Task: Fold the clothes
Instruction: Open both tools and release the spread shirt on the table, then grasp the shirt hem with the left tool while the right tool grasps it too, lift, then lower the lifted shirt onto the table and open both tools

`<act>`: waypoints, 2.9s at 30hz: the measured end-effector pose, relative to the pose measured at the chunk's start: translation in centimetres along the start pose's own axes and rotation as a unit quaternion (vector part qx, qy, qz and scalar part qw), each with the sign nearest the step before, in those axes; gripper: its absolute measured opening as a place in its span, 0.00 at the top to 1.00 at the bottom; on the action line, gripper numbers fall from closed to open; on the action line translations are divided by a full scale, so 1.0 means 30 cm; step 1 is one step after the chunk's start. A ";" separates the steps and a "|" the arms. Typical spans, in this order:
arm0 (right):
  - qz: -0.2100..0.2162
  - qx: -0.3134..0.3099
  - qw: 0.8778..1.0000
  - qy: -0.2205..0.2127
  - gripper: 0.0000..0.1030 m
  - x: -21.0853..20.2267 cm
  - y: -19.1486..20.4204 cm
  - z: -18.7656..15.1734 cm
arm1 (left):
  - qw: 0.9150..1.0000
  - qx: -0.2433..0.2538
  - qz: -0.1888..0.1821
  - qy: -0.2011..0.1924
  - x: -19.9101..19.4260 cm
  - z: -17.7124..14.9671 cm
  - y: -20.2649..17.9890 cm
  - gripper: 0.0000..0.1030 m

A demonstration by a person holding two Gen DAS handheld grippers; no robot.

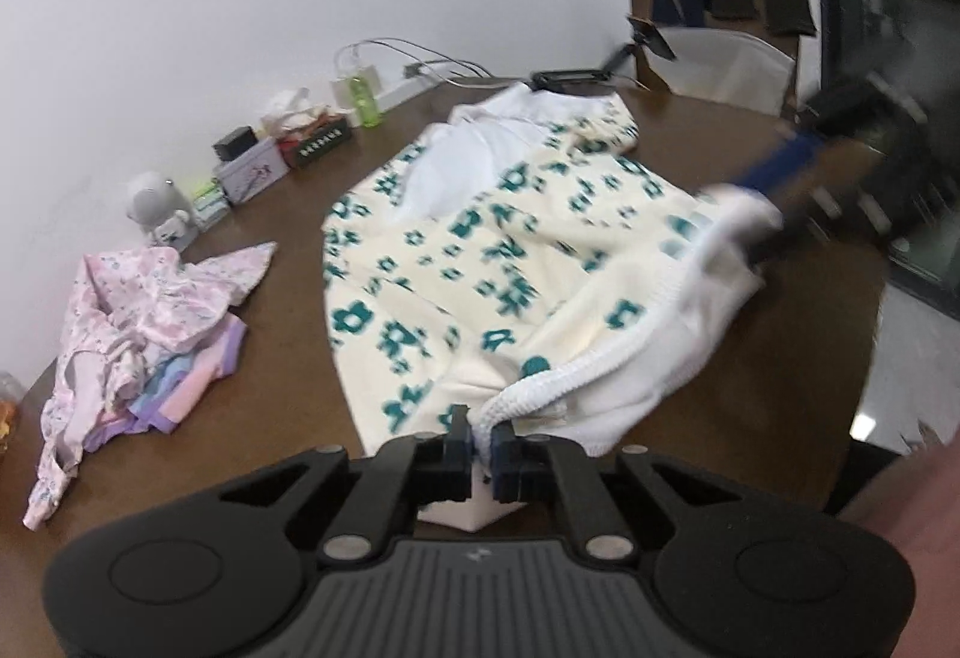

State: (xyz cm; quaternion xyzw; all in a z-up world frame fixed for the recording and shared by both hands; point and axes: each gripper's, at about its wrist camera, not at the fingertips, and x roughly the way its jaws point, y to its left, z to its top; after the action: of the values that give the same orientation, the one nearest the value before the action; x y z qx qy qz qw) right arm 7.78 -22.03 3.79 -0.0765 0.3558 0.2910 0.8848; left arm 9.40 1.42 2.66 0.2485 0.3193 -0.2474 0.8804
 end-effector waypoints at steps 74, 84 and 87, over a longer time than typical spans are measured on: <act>-0.264 -0.146 0.903 -0.304 0.97 -0.372 -0.326 1.357 | 0.876 -0.138 0.361 -0.289 -0.511 1.236 0.555 0.96; -0.238 -0.263 0.912 -0.207 0.97 -0.215 -0.318 1.038 | 0.925 -0.022 0.335 -0.177 -0.381 0.856 0.236 0.97; -0.201 -0.305 0.922 -0.130 0.97 -0.110 -0.279 0.795 | 0.955 -0.002 0.273 -0.116 -0.291 0.615 0.080 0.98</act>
State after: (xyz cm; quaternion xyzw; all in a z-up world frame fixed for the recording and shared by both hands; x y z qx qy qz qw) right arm 24.59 -22.24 22.94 -0.3737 0.1091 0.2087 0.8972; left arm 13.05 -5.34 21.73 0.2938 0.1351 -0.0241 0.9460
